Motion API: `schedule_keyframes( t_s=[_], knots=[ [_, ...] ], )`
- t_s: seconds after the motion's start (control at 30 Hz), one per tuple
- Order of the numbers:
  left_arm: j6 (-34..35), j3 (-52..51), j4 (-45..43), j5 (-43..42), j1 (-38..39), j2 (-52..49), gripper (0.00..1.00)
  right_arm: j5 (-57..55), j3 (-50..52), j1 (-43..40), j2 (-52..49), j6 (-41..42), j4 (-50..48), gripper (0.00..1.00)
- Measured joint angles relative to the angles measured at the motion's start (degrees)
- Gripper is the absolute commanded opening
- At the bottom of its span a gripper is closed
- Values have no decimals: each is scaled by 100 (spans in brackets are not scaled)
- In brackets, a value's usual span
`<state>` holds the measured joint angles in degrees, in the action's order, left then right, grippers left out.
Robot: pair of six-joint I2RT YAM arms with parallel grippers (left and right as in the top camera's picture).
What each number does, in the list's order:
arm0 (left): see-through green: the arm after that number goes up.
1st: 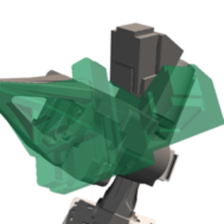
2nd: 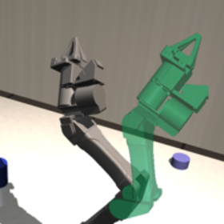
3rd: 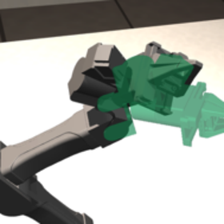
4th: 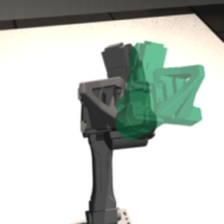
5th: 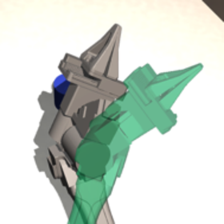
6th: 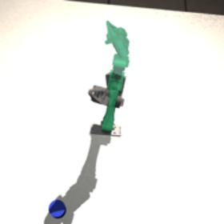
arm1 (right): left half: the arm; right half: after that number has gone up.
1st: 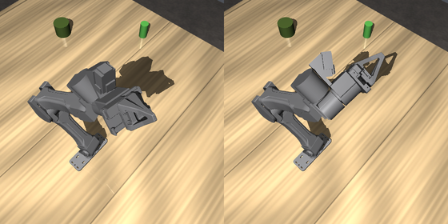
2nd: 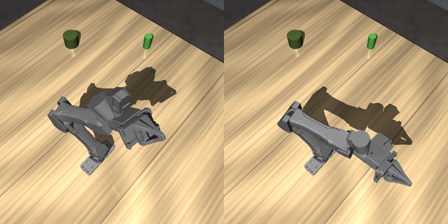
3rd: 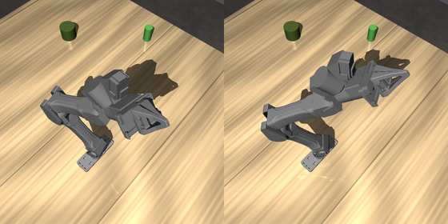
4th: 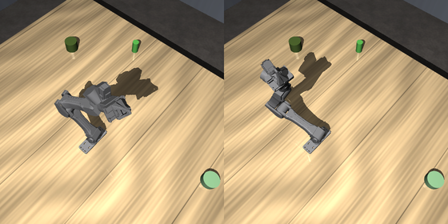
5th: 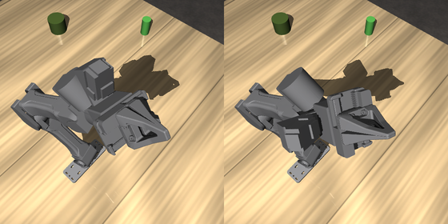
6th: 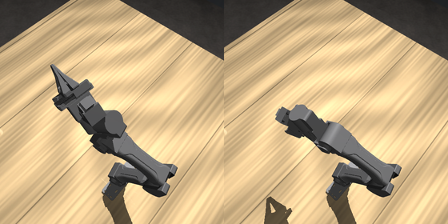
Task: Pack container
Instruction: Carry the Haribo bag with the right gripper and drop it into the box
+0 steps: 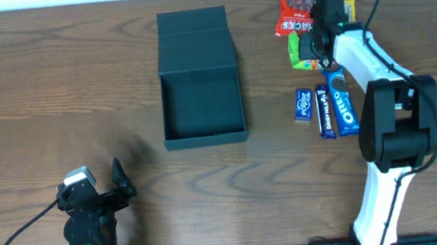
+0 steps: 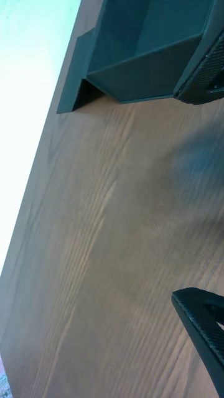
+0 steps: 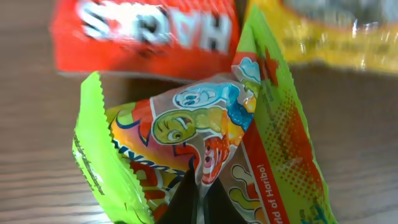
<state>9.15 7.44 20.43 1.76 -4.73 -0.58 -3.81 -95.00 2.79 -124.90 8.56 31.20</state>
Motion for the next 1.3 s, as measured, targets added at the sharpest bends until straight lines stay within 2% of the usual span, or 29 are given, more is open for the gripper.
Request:
schedule_keyframes(
  t_s=[0.1, 0.2, 0.4, 0.5, 0.73, 1.03, 1.07, 1.1, 1.13, 1.17, 1.3],
  knots=[
    [0, 0, 0, -2, 0, -2, 95, 319, -472, 142, 59, -293, 208, 1],
    [0, 0, 0, 0, 0, 0, 95, 1102, -772, 417, 409, -850, 197, 1],
    [0, 0, 0, -2, 0, 0, 95, 2946, -990, 1178, 1091, -2293, 407, 1],
    [0, 0, 0, 0, 0, 0, 95, 3416, -1001, 1700, 1139, -3115, 833, 1],
    [0, 0, 0, -2, 0, 0, 95, 3436, -942, 2509, 1084, -4712, 1515, 1],
    [0, 0, 0, -2, 0, 0, 95, 3327, -527, 2859, 1084, -5611, 1585, 1],
    [0, 0, 0, 0, 0, 0, 95, 3316, -485, 2859, 1084, -5630, 1589, 11],
    [0, 0, 0, 0, 0, 0, 95, 3305, -455, 2865, 1084, -5617, 1589, 41],
    [0, 0, 0, -2, 0, 0, 95, 3296, -428, 2868, 1084, -5602, 1565, 91],
    [0, 0, 0, -2, 0, 0, 95, 3296, -424, 2870, 1084, -5547, 1504, 99],
    [0, 0, -2, -2, 0, 0, 95, 3294, -424, 2876, 1084, -5187, 1239, 99]
  ],
)
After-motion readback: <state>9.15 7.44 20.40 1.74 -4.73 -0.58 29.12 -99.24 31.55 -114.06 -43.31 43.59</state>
